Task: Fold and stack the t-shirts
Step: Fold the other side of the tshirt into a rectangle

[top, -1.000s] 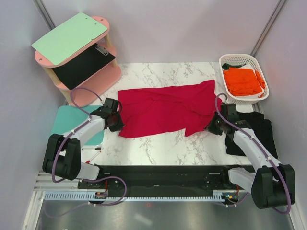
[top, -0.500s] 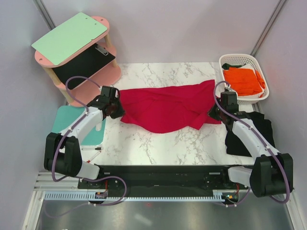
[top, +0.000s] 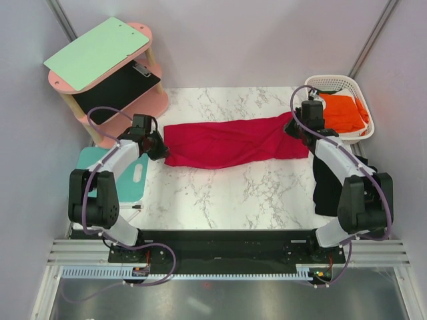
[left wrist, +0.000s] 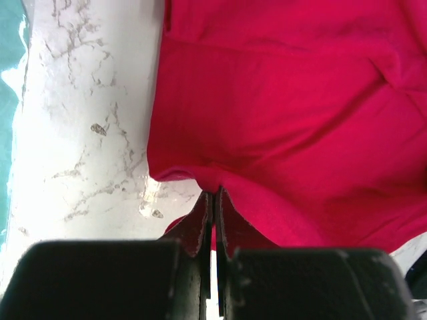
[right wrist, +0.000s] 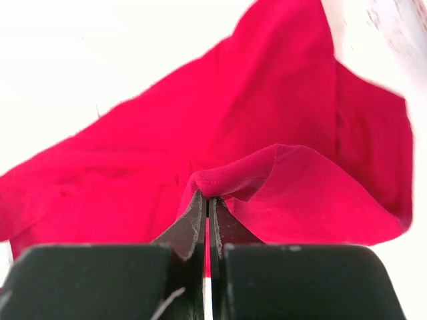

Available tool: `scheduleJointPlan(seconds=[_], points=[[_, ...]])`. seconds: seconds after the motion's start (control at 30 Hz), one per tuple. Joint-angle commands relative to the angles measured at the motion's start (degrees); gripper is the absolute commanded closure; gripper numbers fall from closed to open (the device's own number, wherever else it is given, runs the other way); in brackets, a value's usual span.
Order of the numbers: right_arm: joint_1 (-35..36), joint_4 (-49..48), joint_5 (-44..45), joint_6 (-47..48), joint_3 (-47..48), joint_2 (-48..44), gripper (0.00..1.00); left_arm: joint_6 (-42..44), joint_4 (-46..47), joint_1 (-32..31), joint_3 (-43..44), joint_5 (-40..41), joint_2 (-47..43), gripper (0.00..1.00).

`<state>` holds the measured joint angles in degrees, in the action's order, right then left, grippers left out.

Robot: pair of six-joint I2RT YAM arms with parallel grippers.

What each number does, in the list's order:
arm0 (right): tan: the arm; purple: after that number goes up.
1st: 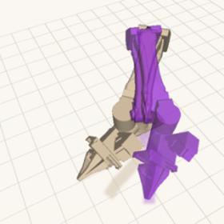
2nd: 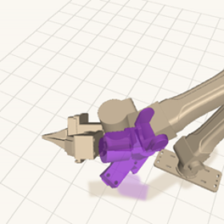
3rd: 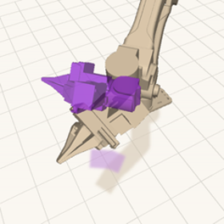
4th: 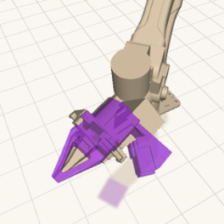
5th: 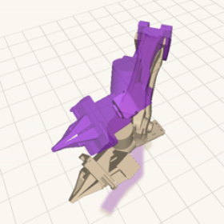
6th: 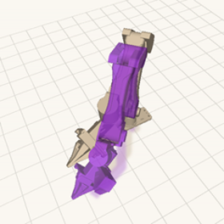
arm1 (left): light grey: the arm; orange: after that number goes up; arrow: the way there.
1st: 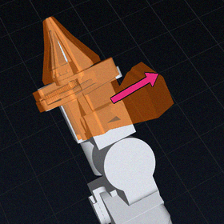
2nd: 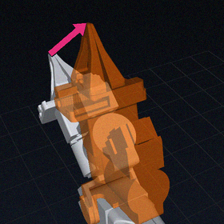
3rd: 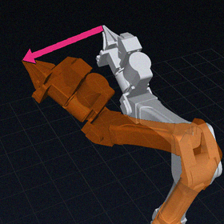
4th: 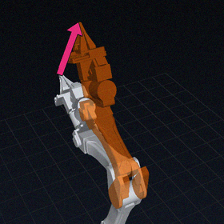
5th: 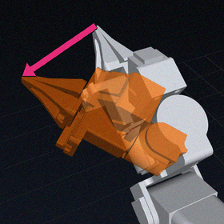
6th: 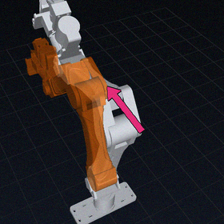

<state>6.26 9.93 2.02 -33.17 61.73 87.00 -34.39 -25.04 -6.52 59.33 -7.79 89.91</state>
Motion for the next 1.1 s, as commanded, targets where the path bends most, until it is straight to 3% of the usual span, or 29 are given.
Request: scheduleJointPlan(seconds=[0.0,0.53,1.07], points=[[-0.11,-4.04,0.53,-0.58,5.40,5.10,1.00,1.26,2.63,2.30,4.12,-4.77,3.60,0.98],[-1.60,-7.47,-1.23,-1.29,13.58,16.70,1.00,1.35,2.98,4.77,13.88,-7.23,15.55,0.98],[-3.01,-5.63,-1.67,-3.30,22.72,29.71,0.99,0.55,1.66,6.44,16.08,-6.53,19.52,0.98]])
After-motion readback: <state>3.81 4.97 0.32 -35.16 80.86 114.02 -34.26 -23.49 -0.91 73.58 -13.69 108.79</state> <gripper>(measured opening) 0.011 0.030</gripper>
